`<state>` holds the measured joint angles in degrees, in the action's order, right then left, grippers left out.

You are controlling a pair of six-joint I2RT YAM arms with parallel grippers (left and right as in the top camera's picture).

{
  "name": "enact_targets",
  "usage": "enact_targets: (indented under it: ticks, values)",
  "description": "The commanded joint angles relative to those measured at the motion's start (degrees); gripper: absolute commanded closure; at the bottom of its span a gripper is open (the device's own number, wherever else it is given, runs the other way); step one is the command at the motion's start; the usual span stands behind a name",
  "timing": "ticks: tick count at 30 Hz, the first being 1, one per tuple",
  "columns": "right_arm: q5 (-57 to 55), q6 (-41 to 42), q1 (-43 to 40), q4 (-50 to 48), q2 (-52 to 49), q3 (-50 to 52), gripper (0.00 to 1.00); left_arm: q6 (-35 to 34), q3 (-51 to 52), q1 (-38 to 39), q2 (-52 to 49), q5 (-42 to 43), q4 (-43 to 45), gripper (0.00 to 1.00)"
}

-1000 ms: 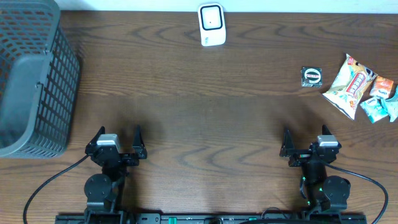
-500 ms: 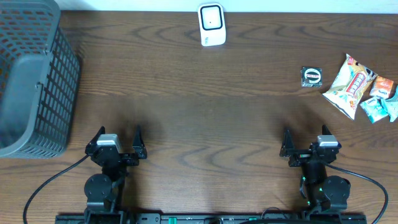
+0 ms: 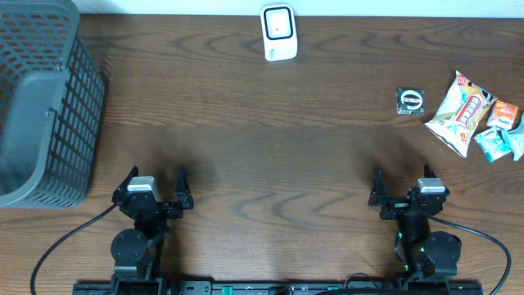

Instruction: Scan the item barcode

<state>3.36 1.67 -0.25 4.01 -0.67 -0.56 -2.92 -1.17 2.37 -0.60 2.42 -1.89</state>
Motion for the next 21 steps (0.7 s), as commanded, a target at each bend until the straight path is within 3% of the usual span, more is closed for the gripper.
enact_targets:
  ticks: [1,21]
  values:
    - [-0.02,-0.04,-0.52,0.04,0.37,0.26,0.01,0.74,0.94,0.24,0.37,-1.62,-2.32,0.02]
    - [-0.63,-0.02,-0.57,0.24,0.37,0.26,0.01,0.74,0.94,0.24,0.37,-1.62,-2.32,0.02]
